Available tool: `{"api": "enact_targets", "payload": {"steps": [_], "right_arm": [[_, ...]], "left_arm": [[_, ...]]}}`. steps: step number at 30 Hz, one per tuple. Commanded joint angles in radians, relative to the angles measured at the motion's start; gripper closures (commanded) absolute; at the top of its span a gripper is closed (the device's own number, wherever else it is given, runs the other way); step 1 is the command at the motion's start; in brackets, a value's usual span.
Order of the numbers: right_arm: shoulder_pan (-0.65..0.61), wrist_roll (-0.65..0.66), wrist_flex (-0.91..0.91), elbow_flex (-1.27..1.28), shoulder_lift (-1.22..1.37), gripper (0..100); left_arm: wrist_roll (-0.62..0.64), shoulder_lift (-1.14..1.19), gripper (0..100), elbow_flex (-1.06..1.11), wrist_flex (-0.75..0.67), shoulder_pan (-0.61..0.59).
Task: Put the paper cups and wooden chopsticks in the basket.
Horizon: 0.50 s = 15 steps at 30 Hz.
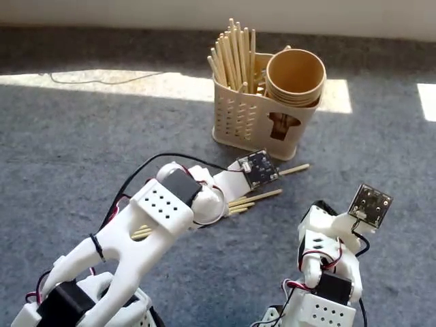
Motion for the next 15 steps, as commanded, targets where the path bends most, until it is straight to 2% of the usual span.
{"api": "enact_targets", "payload": {"steps": [1,7,15], "right_arm": [[0.01,-0.005,-0.002,0.117,-0.007,99.3],[0.01,-0.005,-0.002,0.117,-0.007,99.3],[0.01,-0.005,-0.002,0.117,-0.007,99.3]], "left_arm": [[-0.009,0.093,90,-0.028,-0.046,0.019],[-0.011,0.32,89,-0.163,-0.041,0.019],[-0.011,0.495,89,-0.249,-0.044,0.013]]}}
